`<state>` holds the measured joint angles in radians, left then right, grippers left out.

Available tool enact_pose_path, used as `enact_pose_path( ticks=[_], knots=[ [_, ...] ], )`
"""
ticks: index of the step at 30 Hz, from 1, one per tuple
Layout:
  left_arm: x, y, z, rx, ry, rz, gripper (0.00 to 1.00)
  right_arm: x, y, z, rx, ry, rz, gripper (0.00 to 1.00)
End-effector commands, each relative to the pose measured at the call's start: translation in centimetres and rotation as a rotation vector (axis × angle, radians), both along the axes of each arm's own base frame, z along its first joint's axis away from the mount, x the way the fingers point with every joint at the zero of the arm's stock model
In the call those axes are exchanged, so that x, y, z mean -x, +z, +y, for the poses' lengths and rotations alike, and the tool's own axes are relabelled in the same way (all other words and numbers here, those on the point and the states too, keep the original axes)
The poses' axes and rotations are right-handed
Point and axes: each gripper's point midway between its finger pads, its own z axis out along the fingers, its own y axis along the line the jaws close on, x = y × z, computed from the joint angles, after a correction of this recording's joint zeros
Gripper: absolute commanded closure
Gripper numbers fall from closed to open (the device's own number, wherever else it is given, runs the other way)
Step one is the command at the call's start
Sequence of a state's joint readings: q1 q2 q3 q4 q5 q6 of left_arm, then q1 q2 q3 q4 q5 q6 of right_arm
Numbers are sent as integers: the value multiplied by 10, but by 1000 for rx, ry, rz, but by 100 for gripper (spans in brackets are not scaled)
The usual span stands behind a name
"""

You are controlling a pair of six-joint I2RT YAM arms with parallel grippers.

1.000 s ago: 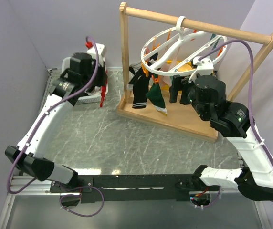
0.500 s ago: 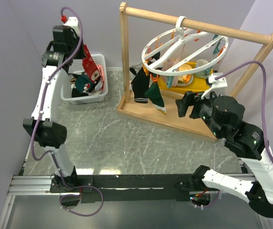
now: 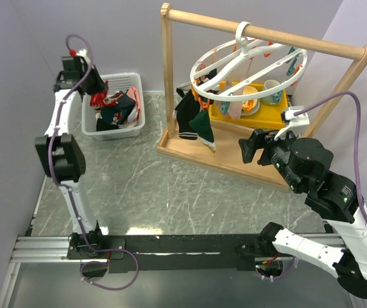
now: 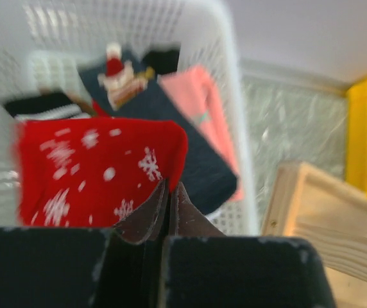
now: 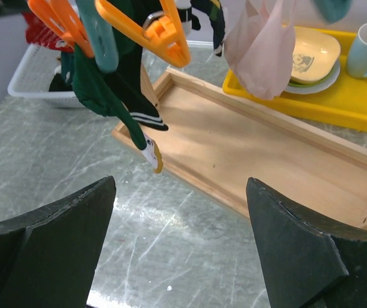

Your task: Remove the socks clipped to the hanger

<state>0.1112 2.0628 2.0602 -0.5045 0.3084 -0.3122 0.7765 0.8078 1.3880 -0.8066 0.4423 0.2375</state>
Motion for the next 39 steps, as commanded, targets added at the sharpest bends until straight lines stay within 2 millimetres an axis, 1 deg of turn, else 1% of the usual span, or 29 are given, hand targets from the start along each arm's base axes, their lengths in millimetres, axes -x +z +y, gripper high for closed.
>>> enact_pose_path(
  ticks=[1, 2, 3, 5, 6, 8, 9, 11, 12, 14, 16, 17, 18, 19, 20, 21, 23, 26, 28, 29, 30, 31, 32, 33, 34, 35, 37, 38, 39],
  knots=[
    [-9, -55, -15, 43, -44, 148, 94, -3, 6, 7, -33, 11, -17, 10],
    [-11, -60, -16, 48, -54, 161, 93, -3, 5, 6, -34, 10, -18, 10],
    [-9, -84, -16, 49, -57, 218, 90, -2, 6, 8, -39, 16, -20, 9],
    [-8, -104, -15, 49, -54, 263, 87, -2, 7, 8, -46, 18, -22, 10],
    [-6, -122, -17, 62, -61, 306, 84, 0, 9, 7, -51, 23, -25, 10],
    [-6, -139, -21, 79, -82, 345, 80, 1, 8, 7, -56, 23, -23, 9],
    [-3, -164, -21, 89, -84, 400, 75, 2, 9, 6, -60, 24, -26, 10],
    [-1, -187, -22, 95, -85, 447, 76, 4, 8, 5, -62, 25, -23, 9],
    [2, -207, -23, 112, -79, 495, 80, 6, 9, 3, -66, 24, -26, 9],
    [1, -198, -32, 162, -100, 503, 84, 8, 8, 0, -67, 22, -27, 10],
    [-4, -179, -33, 149, -91, 449, 79, 10, 9, -5, -68, 11, -37, 9],
    [-5, -143, -34, 131, -83, 377, 73, 11, 9, -7, -68, 8, -37, 9],
    [-3, -131, -31, 117, -70, 347, 53, 12, 8, -9, -66, 5, -38, 9],
    [0, -128, -27, 94, -42, 334, 41, 12, 7, -9, -61, 6, -37, 10],
    [3, -101, -26, 82, -34, 289, 33, 13, 7, -10, -63, 1, -40, 9],
    [6, -94, -24, 74, -25, 286, 20, 12, 3, -10, -53, 2, -36, 9],
    [14, -76, -20, 45, -16, 284, 3, 10, -3, -8, -46, 0, -29, 6],
    [25, -49, -19, 25, -20, 259, 1, 10, -11, -4, -40, 16, -20, 3],
    [37, -48, -21, 24, -22, 264, 1, 9, -16, -3, -33, 20, -17, 0],
    [43, -19, -25, 28, -28, 191, 1, 7, -25, -2, -17, 19, -5, 0],
    [55, -31, -32, 37, -40, 218, 0, 5, -28, -2, -12, 15, -8, 0],
    [62, -25, -42, 36, -57, 201, 1, 4, -32, -2, -2, 10, -11, 0],
    [74, -2, -46, 21, -57, 147, 1, 1, -44, -1, 18, 1, 6, 0],
    [82, -9, -51, 17, -60, 154, 0, -2, -48, -2, 25, -15, 8, 0],
    [90, -4, -58, 13, -71, 137, 1, -3, -53, -2, 27, -23, 15, 0],
    [101, 15, -59, 16, -70, 91, 1, -5, -60, -2, 38, -29, 28, 0],
    [115, 13, -62, 36, -79, 84, 1, -9, -67, -6, 51, -61, 40, 0],
    [127, 31, -65, 52, -82, 39, 1, -12, -72, -8, 69, -87, 57, 0],
    [140, 18, -79, 70, -118, 66, 1, -14, -75, -11, 85, -100, 67, 0]
  ],
)
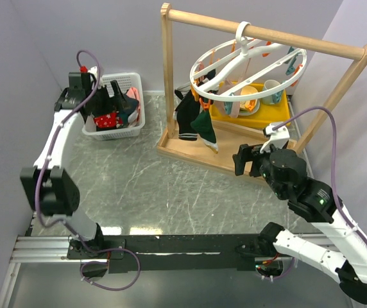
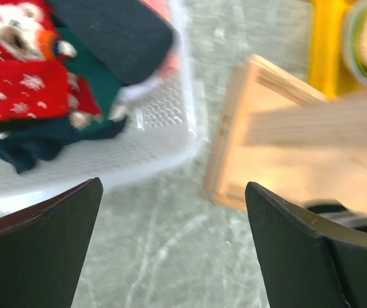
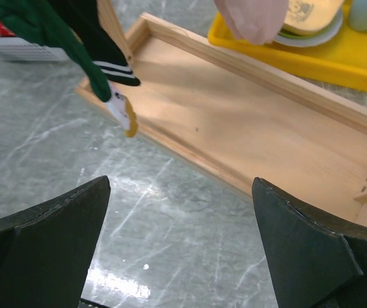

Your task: Remove the socks clipped to the hanger

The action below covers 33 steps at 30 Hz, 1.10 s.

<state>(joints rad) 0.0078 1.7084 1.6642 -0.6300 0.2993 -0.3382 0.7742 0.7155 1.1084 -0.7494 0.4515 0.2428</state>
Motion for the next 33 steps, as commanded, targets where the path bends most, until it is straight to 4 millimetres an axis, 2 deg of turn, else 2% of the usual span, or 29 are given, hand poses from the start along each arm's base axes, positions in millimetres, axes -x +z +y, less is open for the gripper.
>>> enact_pose_path(
  ticks=[1, 2, 3, 4, 5, 6, 7, 8, 9, 10, 11, 13, 14, 15, 16, 17, 18, 19, 20, 22, 23, 25, 28, 30, 31, 32, 33],
  knots=[
    [34, 48, -22, 73, -33, -166, 1, -15, 2, -15, 20, -114, -16, 0],
    [41, 50, -24, 84, -36, -177, 0, -18, -1, -16, 27, -121, -3, 0],
    [51, 38, -27, 96, -39, -161, 1, -19, -3, -16, 24, -120, 4, 0],
    [62, 55, -31, 116, -46, -219, 1, -21, -3, -13, -6, -100, 8, 0],
    [68, 56, -34, 129, -49, -230, 1, -22, -8, -12, -24, -91, 16, 0],
    [76, 43, -37, 143, -53, -210, 0, -22, -11, -9, -50, -78, 26, 0],
    [86, 62, -47, 188, -87, -284, 0, -24, -14, -12, -66, -85, 33, 0],
    [95, 42, -50, 210, -90, -261, 1, -24, -22, -5, -85, -53, 54, 0],
    [101, 39, -54, 231, -94, -280, 1, -25, -26, -3, -103, -54, 64, 0],
    [109, 59, -59, 272, -101, -376, 1, -27, -33, 1, -124, -40, 67, 0],
    [118, 29, -60, 288, -88, -327, 0, -28, -37, 3, -137, -31, 62, 0],
    [134, 25, -64, 321, -80, -355, 1, -24, -46, 3, -169, -24, 41, 0],
    [139, 7, -65, 325, -78, -353, 1, -27, -41, 4, -197, -24, -5, 0],
    [143, 1, -65, 325, -71, -354, 1, -27, -41, 3, -215, -27, -31, 0],
    [150, 0, -66, 330, -71, -370, 1, -22, -54, -1, -221, -29, -47, 0],
    [155, -15, -64, 328, -58, -360, 1, -24, -51, -3, -238, -39, -97, 0],
    [158, -20, -63, 327, -54, -360, 0, -23, -56, -5, -239, -46, -109, 0],
    [164, -16, -63, 335, -58, -392, 1, -21, -73, -8, -225, -53, -102, 0],
    [171, -34, -64, 340, -69, -373, 0, -22, -81, -11, -218, -68, -99, 0],
    [179, -24, -66, 352, -95, -459, 0, -25, -108, -19, -179, -128, -41, 0],
    [183, -36, -65, 349, -95, -452, 0, -25, -116, -21, -182, -150, -18, 0],
    [187, -35, -62, 334, -87, -490, 1, -26, -136, -22, -162, -172, 22, 0],
    [189, -48, -60, 320, -84, -484, 1, -28, -137, -18, -206, -165, -6, 0],
    [192, -70, -61, 308, -95, -466, 1, -27, -133, -19, -237, -158, -47, 0],
    [192, -71, -61, 305, -104, -494, 1, -27, -144, -21, -241, -171, -48, 0],
    [197, -90, -61, 297, -109, -468, 1, -26, -149, -21, -257, -176, -50, 0],
    [199, -90, -61, 309, -107, -479, 1, -25, -150, -21, -275, -173, -66, 0]
  ],
)
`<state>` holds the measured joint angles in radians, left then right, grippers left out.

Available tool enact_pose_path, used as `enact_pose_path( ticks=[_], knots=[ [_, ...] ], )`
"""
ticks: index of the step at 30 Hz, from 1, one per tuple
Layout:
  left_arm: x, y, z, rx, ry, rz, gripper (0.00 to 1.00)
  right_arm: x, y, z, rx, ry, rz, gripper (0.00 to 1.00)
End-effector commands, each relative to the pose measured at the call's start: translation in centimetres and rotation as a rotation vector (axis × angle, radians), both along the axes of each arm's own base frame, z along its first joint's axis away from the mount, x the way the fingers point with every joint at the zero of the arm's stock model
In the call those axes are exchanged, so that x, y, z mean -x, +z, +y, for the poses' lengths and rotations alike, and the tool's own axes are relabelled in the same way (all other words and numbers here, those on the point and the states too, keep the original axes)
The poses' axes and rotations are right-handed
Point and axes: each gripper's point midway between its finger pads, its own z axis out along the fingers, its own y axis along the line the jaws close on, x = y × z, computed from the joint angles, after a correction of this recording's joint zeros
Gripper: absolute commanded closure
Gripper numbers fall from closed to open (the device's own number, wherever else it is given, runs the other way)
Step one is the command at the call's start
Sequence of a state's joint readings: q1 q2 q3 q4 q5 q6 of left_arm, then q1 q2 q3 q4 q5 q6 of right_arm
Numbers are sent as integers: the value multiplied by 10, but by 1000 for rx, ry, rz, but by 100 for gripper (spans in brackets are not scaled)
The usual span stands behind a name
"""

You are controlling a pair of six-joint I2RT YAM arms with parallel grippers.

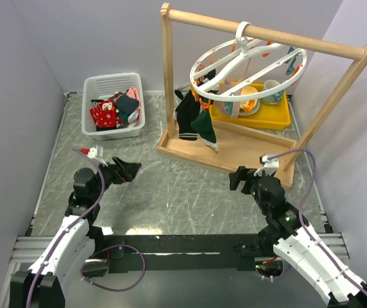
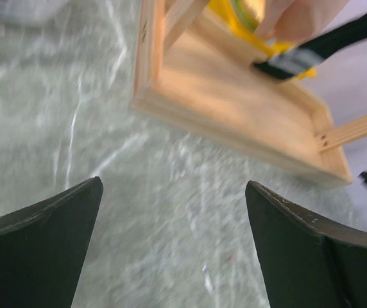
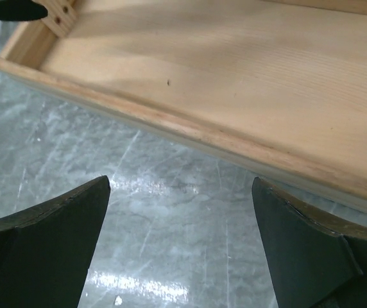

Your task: Remove the socks clipped to the hanger

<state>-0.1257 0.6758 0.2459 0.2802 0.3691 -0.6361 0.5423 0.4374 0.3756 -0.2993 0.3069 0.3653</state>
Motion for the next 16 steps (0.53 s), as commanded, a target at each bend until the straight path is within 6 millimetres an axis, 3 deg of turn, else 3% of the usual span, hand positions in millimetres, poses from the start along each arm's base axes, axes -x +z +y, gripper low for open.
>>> enact_pose_path(
  ticks=[1, 3, 4, 16],
  knots=[
    [8, -7, -5, -9, -44, -84, 1, -7, 3, 0, -111, -40, -120, 0],
    [10, 1, -5, -8, -38, -124, 1, -6, 4, 7, -150, -5, -158, 0],
    [9, 1, -1, -5, -12, -126, 1, -6, -4, 7, -147, -2, -153, 0],
    [11, -2, 0, 5, -6, -128, 1, -7, -4, 0, -146, -48, -137, 0]
  ],
)
